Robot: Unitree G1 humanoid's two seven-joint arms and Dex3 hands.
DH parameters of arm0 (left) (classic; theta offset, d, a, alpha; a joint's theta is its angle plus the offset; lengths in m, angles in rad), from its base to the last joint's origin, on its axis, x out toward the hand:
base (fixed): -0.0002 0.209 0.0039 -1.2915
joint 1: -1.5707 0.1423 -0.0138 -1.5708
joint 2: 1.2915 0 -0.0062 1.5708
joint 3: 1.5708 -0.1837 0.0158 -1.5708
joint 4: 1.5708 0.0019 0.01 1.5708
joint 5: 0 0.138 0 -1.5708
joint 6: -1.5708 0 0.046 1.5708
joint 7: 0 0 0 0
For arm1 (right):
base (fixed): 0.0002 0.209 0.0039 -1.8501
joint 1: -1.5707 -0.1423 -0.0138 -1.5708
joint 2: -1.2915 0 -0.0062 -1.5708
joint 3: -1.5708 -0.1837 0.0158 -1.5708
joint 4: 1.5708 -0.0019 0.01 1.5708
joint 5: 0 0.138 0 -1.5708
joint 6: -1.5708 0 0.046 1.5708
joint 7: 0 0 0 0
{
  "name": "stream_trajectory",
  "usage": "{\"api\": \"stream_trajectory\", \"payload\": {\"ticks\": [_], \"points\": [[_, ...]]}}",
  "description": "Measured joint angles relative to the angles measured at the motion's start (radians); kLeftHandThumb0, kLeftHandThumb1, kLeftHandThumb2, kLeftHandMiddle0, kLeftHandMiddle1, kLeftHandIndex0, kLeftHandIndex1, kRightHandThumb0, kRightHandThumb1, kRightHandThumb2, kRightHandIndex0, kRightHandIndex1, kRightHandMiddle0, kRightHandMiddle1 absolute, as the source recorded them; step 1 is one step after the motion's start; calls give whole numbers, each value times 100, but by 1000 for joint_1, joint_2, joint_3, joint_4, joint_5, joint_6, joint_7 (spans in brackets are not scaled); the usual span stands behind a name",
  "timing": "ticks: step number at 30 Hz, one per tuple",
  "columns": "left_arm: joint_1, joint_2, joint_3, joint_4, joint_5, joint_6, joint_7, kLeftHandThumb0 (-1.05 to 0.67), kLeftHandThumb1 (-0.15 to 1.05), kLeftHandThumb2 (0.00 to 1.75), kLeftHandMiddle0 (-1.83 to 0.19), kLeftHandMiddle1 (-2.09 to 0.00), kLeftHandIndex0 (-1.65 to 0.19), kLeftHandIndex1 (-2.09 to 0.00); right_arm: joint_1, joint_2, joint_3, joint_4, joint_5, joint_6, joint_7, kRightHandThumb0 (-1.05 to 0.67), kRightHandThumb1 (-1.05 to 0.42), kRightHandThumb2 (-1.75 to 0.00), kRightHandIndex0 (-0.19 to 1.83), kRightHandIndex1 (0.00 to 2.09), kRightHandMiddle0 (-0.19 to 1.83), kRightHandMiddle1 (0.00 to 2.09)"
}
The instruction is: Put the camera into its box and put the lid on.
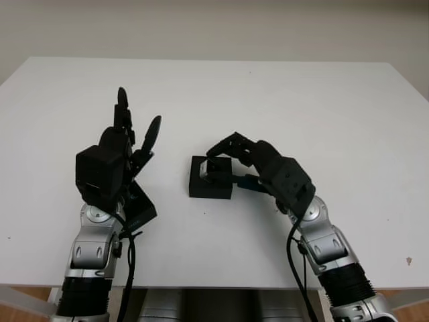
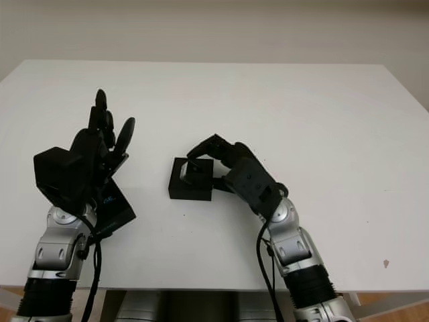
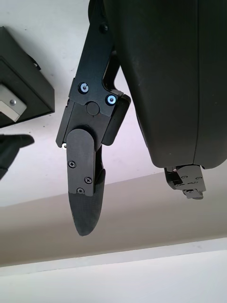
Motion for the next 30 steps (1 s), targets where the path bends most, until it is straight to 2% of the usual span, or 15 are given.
{"api": "stream_trajectory", "payload": {"ticks": [9,19,30], "points": [[0,0,-1,1,0,0,-1,-71,105,40,19,0,19,0,-29,-26,18,16,-85,-82,-54,-69,-93,-5,37,12,28,96],[0,0,-1,1,-4,0,-5,-72,105,41,19,0,19,0,-30,-32,52,71,-152,-143,-90,-72,-92,-5,33,8,31,76],[0,0,-1,1,-2,-1,-4,-72,105,41,19,0,19,0,-35,-35,79,143,-195,-187,-136,-62,-88,-5,37,10,42,77]]}}
